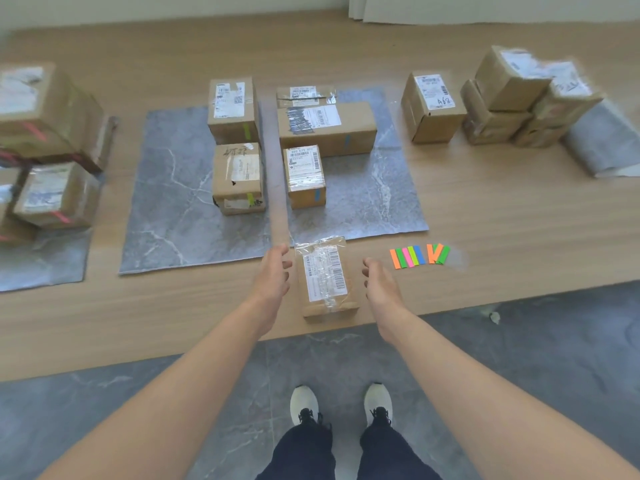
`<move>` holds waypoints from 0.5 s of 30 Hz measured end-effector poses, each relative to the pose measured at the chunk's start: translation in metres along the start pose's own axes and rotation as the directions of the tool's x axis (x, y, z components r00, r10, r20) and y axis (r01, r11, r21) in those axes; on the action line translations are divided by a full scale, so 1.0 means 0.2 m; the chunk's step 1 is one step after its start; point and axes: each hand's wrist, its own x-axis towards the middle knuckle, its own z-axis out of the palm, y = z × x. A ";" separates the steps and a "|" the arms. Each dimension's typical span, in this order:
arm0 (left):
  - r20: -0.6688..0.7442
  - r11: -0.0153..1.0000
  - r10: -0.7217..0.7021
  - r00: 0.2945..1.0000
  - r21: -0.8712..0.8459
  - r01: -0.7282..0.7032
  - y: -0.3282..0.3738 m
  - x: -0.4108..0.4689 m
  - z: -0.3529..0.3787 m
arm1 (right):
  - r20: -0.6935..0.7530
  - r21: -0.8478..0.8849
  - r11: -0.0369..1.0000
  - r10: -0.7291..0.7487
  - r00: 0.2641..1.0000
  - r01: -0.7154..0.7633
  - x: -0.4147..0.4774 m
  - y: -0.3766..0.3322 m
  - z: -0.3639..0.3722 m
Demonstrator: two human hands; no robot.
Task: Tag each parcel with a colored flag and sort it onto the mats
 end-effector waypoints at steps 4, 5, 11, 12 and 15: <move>-0.024 0.986 0.163 0.986 -0.021 -0.164 0.15 0.00 0.06 | -0.052 0.073 0.995 -0.058 0.997 0.062 0.02 -0.05 -0.06; -0.017 0.980 0.193 0.981 -0.044 -0.194 0.19 0.00 0.08 | -0.068 0.085 0.993 -0.074 0.995 0.080 0.03 -0.06 -0.08; 0.100 0.972 0.190 0.977 -0.160 -0.172 0.29 0.03 0.31 | -0.149 0.114 0.985 -0.115 0.982 0.133 0.13 -0.06 -0.26; 0.123 0.976 0.176 0.977 -0.152 -0.157 0.29 0.04 0.36 | -0.155 0.114 0.984 -0.115 0.981 0.134 0.16 -0.05 -0.29; 0.149 0.984 0.133 0.980 -0.135 -0.113 0.27 0.08 0.51 | -0.161 0.104 0.983 -0.135 0.978 0.152 0.26 -0.03 -0.40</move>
